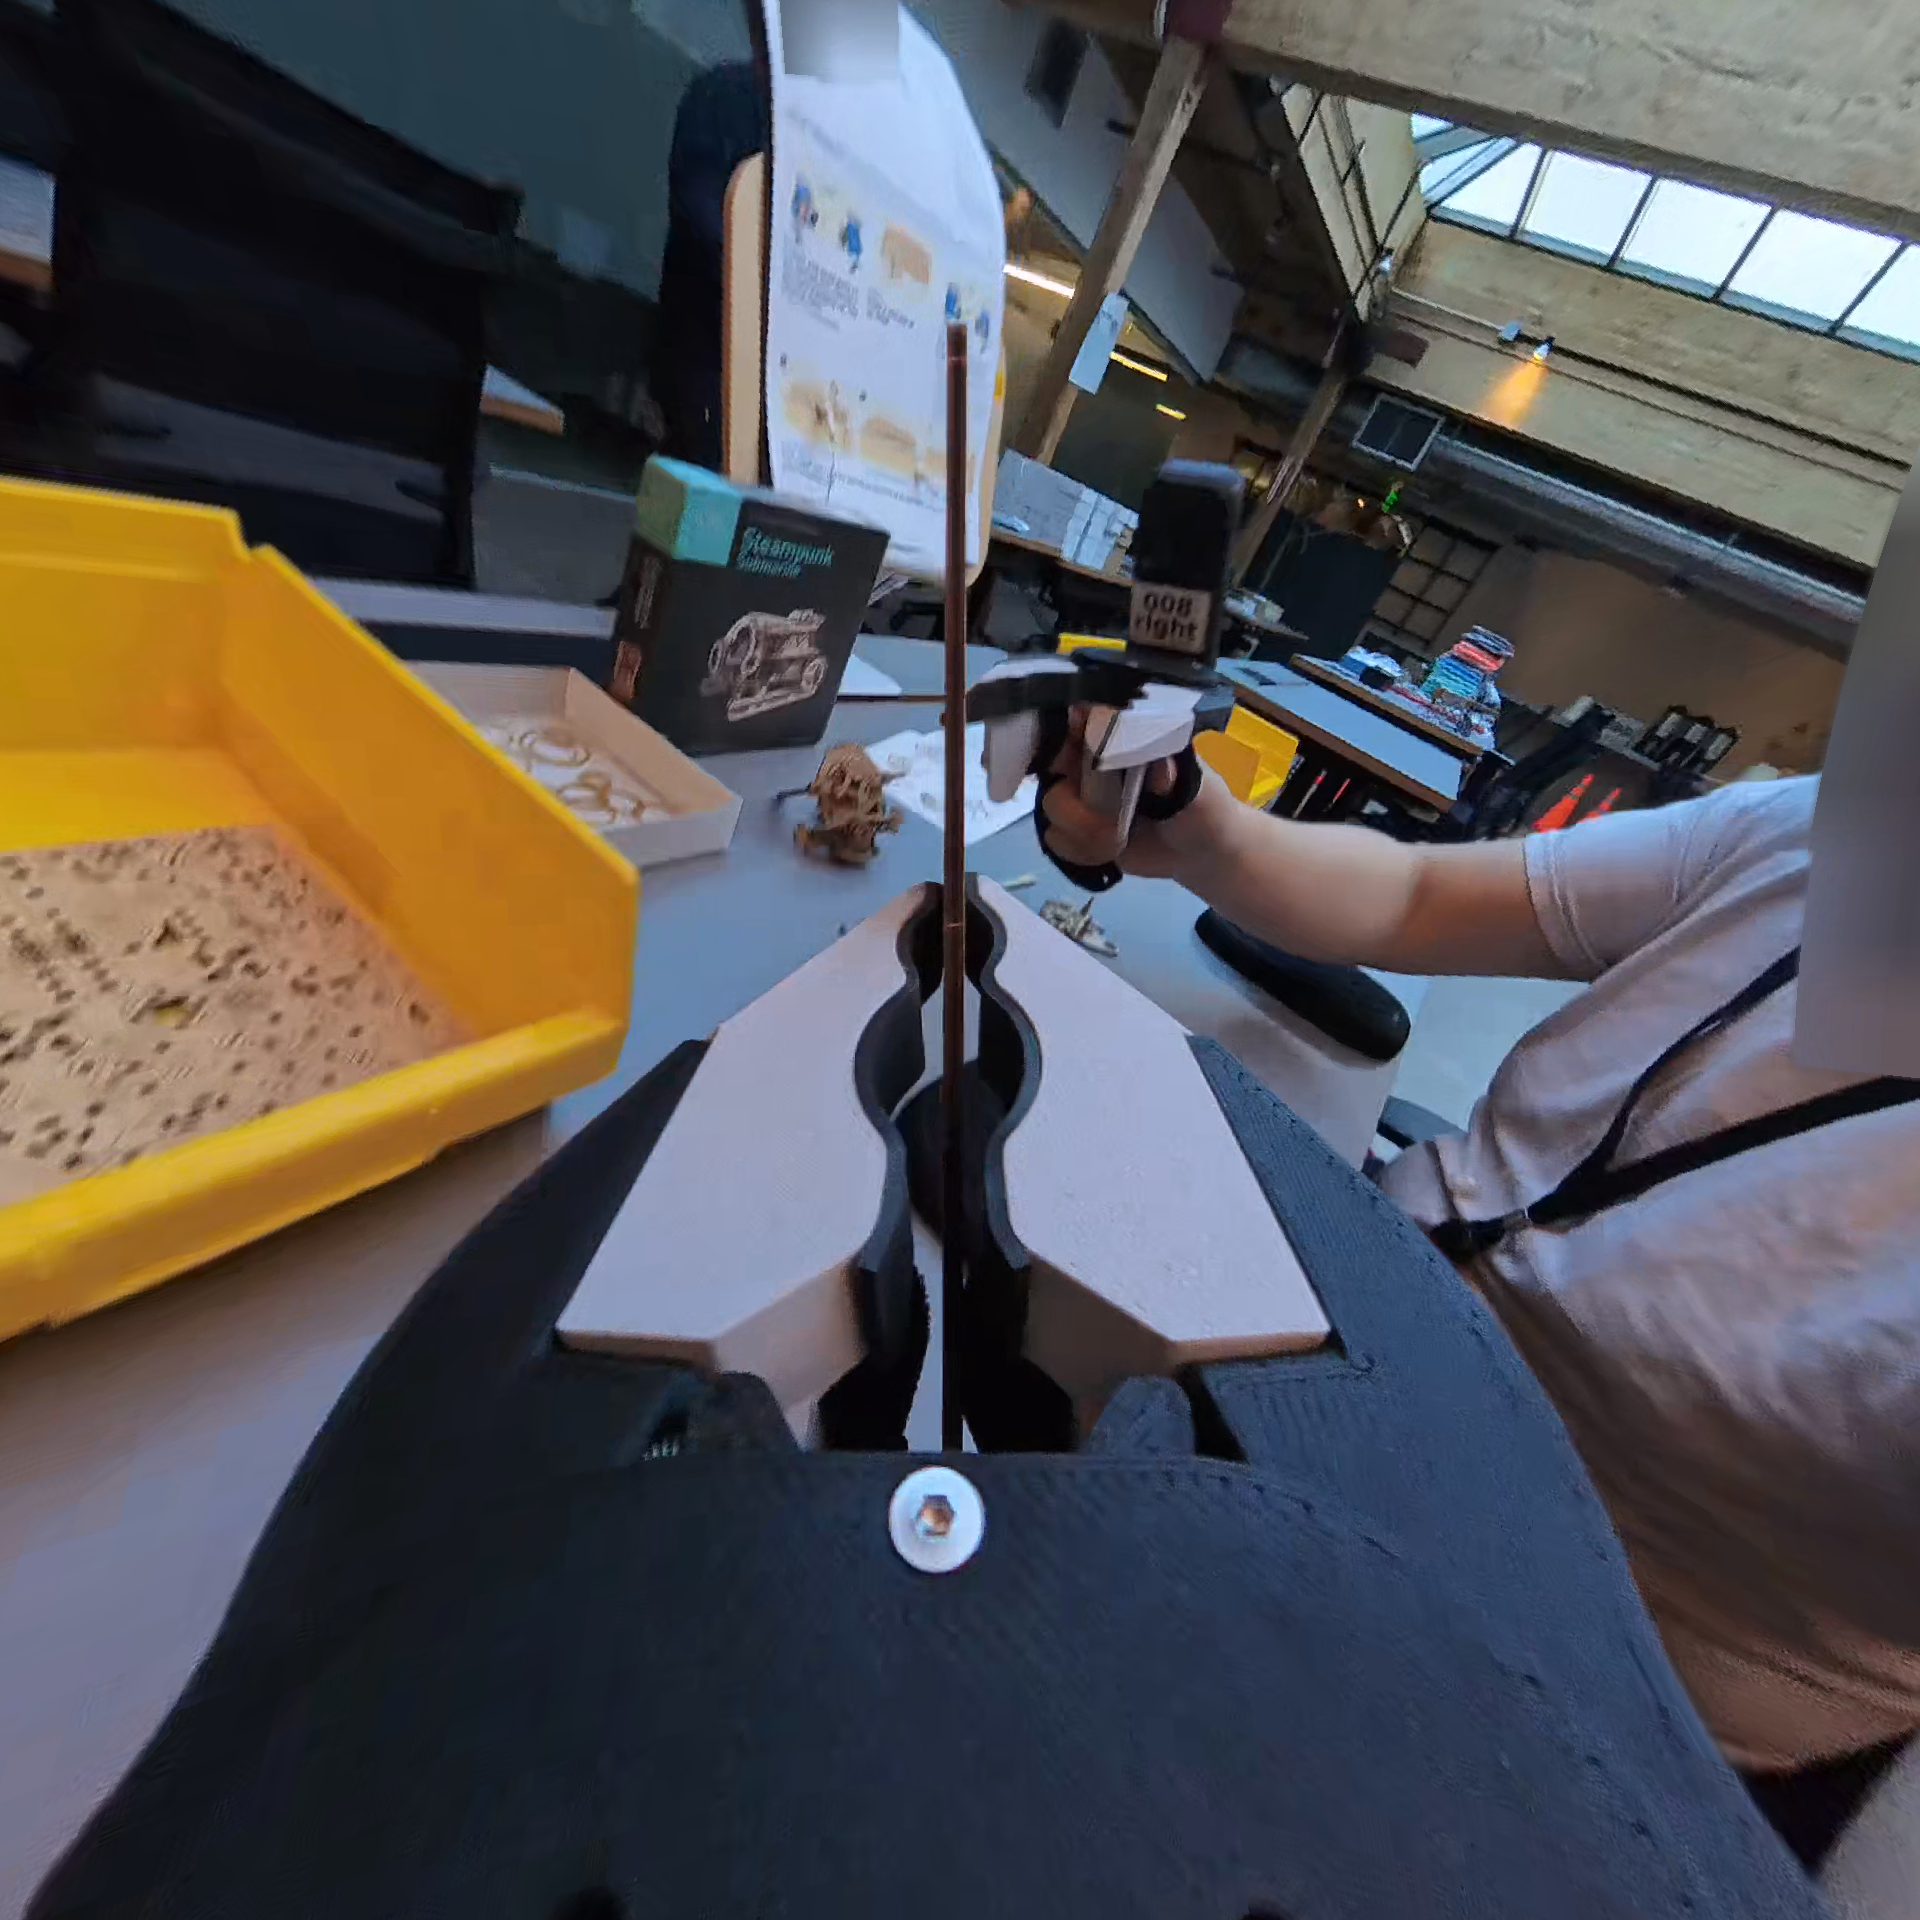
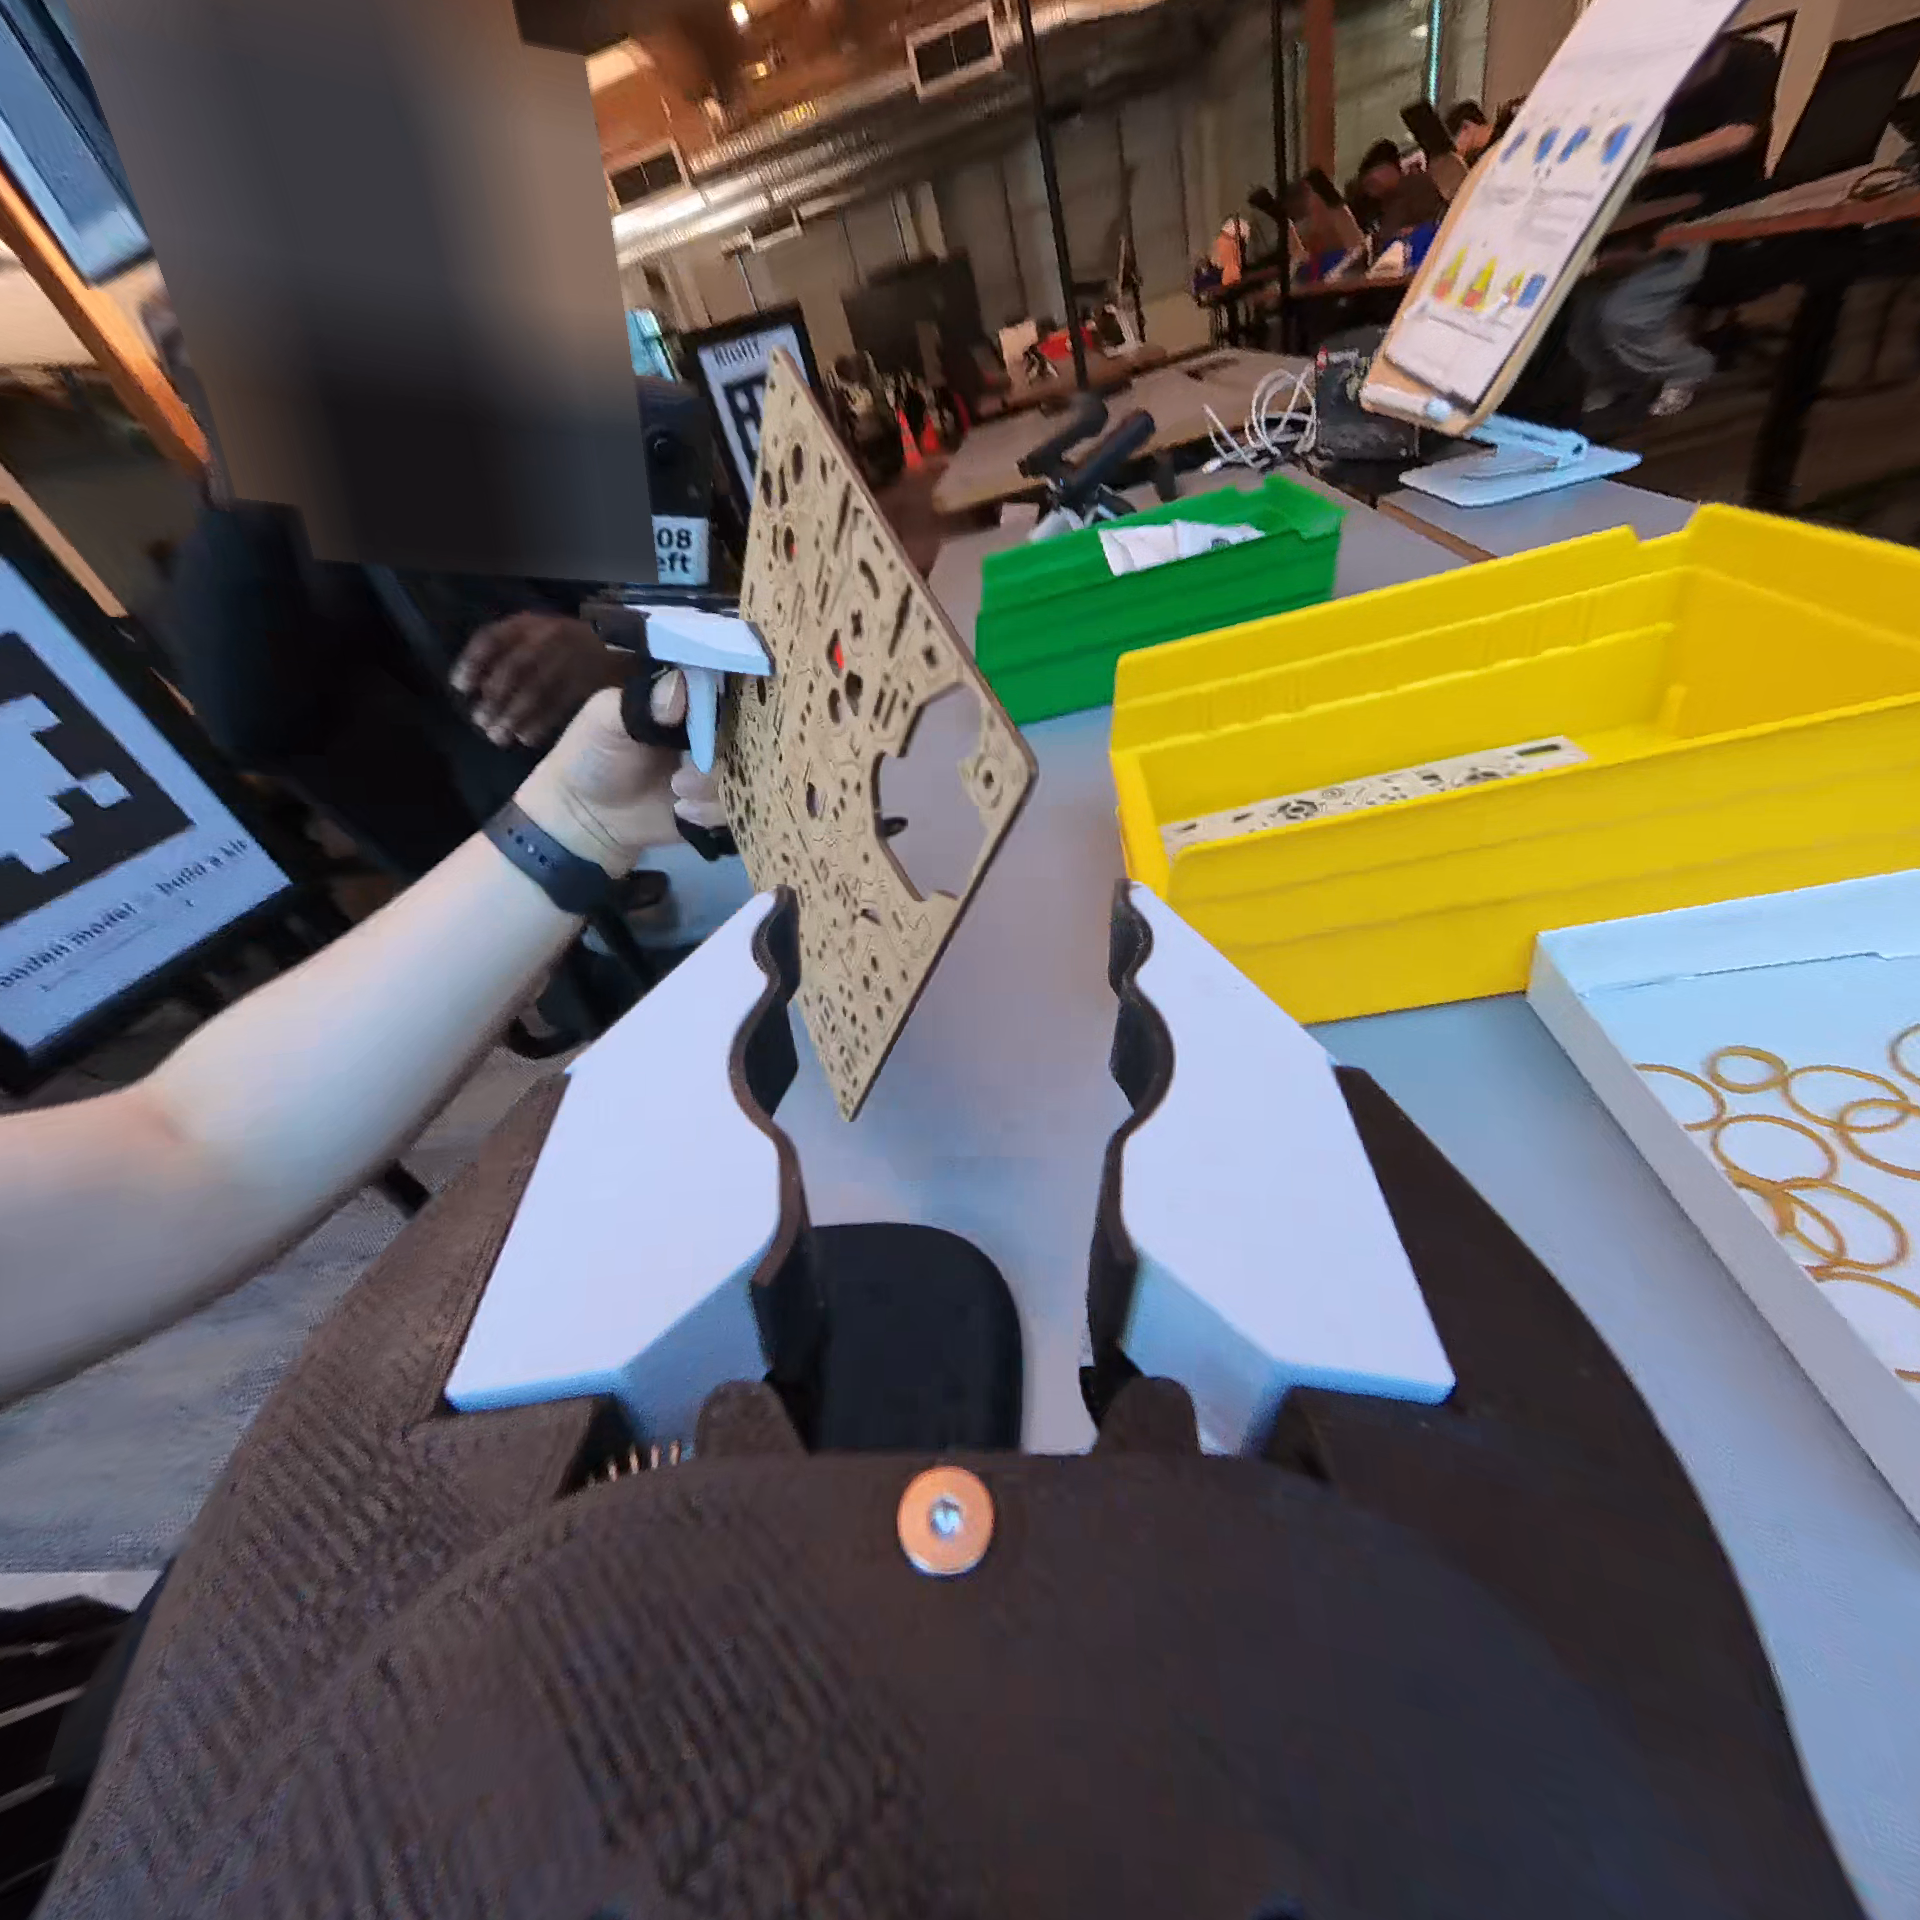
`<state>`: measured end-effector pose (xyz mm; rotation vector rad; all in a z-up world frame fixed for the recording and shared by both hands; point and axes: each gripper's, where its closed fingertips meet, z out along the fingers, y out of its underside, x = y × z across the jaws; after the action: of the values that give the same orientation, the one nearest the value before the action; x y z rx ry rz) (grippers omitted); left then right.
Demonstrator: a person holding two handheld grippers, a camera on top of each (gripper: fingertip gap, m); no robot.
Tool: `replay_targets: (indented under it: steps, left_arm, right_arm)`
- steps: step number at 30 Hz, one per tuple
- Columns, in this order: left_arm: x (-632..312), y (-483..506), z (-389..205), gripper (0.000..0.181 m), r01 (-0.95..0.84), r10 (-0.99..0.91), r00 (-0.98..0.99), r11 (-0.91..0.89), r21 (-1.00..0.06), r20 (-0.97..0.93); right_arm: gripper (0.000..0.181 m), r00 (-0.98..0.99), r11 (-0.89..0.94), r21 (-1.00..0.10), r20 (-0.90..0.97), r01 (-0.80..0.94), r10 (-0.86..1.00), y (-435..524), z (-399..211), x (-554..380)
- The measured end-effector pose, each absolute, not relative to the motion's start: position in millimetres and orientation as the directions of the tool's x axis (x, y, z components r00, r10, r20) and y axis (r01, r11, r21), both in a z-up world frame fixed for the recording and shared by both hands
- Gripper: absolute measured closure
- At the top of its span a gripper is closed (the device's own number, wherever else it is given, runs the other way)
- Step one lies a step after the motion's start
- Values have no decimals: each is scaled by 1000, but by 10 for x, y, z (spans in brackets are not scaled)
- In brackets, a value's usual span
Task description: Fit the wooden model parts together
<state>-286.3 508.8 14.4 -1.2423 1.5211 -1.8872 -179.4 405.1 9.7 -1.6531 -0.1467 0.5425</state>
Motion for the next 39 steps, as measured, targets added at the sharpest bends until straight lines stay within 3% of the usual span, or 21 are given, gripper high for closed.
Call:
replay_targets:
  steps: [6,9,11,17,21,24,31,35,39]
  left_arm:
    - [-2188,4142,726,181,-113,-739,-567,-367,-923,364]
    - [-1875,3612,894,181,-94,-689,-619,-412,-906,378]
    - [-1723,3265,969,181,-84,-660,-656,-418,-905,366]
    - [-1319,2334,842,179,-180,-545,-751,-375,-909,374]
    - [-975,2002,539,152,-281,-524,-726,-365,-888,445]
    - [-773,1937,327,151,-290,-559,-700,-345,-893,443]
    - [-346,1862,226,152,-284,-592,-658,-377,-882,465]
    - [-216,1871,179,155,-190,-657,-641,-364,-912,397]
    - [-222,1897,-55,156,-221,-688,-607,-335,-916,398]
  right_arm:
    - [127,851,-84,-966,-254,-243,459,3507,363,-1646]
    - [169,821,-45,-942,-313,-333,477,3046,509,-1425]
    - [179,737,-50,-908,-369,-416,567,2636,626,-1340]
    - [180,640,-165,-823,-534,-544,552,1680,478,-1006]
    - [181,555,-195,-701,-677,-686,483,1143,183,-684]
    - [181,530,-144,-637,-728,-757,434,795,-51,-362]
    - [180,715,-92,-778,-611,-621,339,450,-365,5]
    - [181,685,-17,-736,-639,-677,350,401,-353,139]
    - [180,689,-23,-738,-639,-674,342,376,-431,170]
